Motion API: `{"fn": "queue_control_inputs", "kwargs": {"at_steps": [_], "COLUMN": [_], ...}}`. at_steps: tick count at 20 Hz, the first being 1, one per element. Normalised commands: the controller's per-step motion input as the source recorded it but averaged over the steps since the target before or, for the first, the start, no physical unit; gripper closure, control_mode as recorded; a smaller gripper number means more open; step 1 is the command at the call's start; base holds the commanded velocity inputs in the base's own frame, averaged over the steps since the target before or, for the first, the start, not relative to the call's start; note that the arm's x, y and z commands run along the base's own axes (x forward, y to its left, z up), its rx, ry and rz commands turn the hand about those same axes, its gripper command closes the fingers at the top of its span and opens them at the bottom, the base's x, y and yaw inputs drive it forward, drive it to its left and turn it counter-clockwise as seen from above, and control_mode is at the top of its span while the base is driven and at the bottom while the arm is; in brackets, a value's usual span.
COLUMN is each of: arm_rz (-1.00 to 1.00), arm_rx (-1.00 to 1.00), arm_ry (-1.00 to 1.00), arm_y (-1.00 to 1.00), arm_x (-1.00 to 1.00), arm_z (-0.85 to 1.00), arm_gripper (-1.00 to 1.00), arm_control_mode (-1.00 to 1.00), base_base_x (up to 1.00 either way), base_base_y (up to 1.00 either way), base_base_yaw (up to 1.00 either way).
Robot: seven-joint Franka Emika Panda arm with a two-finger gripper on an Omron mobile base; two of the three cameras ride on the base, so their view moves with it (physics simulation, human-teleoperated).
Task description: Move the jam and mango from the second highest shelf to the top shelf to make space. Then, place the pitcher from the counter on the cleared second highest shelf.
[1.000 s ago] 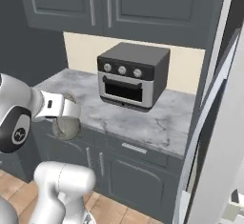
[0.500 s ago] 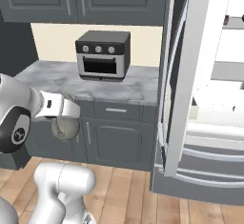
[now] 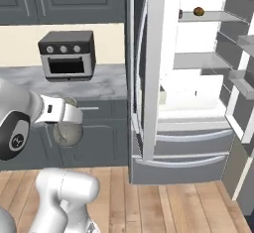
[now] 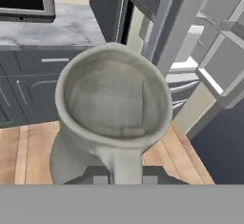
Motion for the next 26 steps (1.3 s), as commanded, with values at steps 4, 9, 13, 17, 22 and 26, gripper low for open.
{"fn": "queue_control_inputs", "kwargs": {"at_steps": [4,9,13,17,22,26], "arm_rz": [0.0,0.0,0.0,0.0,0.0,0.0], "arm_rx": [0.0,0.0,0.0,0.0,0.0,0.0], "arm_ry": [0.0,0.0,0.0,0.0,0.0,0.0], "arm_y": [0.0,0.0,0.0,0.0,0.0,0.0], "arm_x": [0.0,0.0,0.0,0.0,0.0,0.0], "arm_z": [0.0,0.0,0.0,0.0,0.0,0.0], "arm_gripper": [1.0,1.0,1.0,1.0,1.0,1.0], "arm_control_mode": [1.0,1.0,1.0,1.0,1.0,1.0], "base_base_x": [0.19,0.19,0.29,0.47,0.56,0.69], "base_base_y": [-0.79,-1.0,-0.98,-0.76,-0.49,-0.24], "base_base_yaw": [0.0,0.0,0.0,0.09,0.29,0.3]}}
